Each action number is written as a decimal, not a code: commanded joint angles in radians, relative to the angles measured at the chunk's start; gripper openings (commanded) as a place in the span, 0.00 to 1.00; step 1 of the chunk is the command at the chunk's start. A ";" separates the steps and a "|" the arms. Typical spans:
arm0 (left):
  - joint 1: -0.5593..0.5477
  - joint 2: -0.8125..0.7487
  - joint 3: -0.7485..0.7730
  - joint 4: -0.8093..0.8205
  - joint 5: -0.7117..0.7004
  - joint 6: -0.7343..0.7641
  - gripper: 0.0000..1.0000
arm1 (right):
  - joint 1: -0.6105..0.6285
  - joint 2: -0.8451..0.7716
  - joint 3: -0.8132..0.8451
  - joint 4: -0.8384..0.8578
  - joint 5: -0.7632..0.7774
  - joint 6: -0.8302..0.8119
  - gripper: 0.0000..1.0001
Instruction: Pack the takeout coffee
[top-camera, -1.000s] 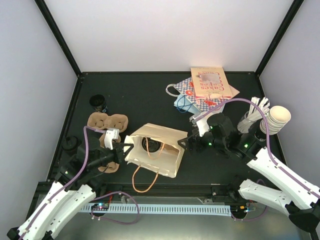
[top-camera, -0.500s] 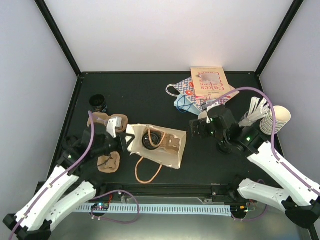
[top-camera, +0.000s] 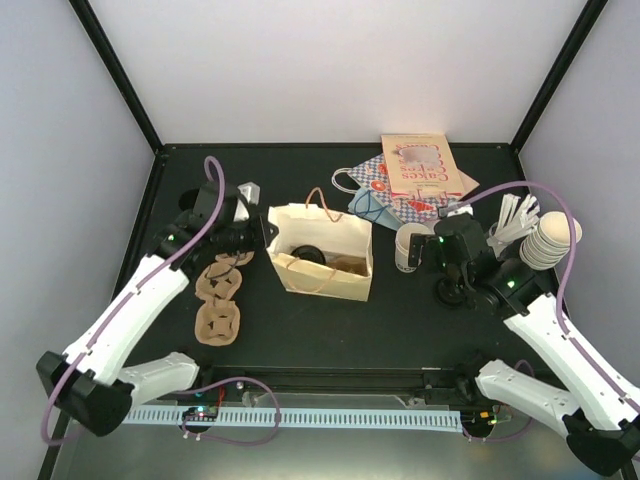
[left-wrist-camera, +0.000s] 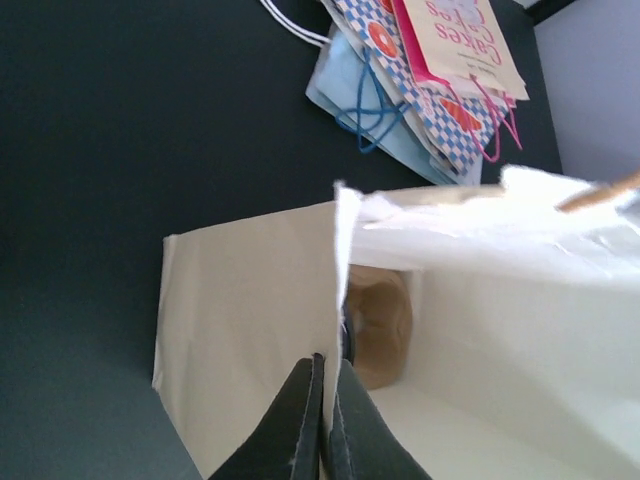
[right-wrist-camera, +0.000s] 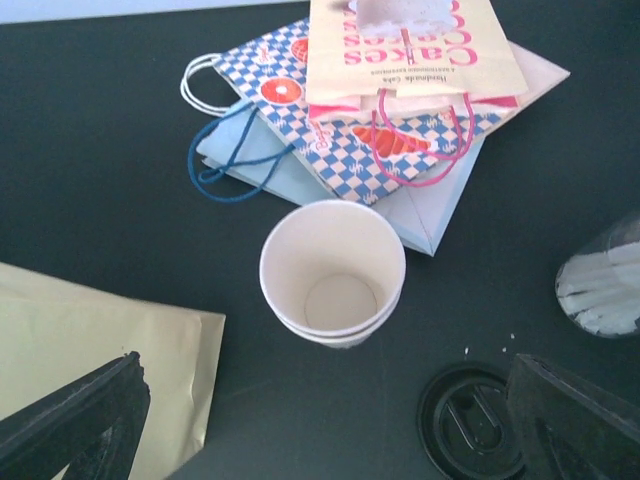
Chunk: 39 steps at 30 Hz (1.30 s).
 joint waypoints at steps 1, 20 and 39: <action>0.058 0.090 0.113 0.043 0.052 0.066 0.02 | -0.006 -0.033 -0.053 0.015 -0.014 0.029 1.00; 0.205 0.396 0.388 0.002 0.144 0.162 0.01 | -0.005 -0.030 -0.140 0.058 -0.081 0.031 1.00; 0.257 0.295 0.435 -0.150 0.116 0.264 0.76 | -0.006 0.039 -0.100 0.058 -0.065 -0.011 1.00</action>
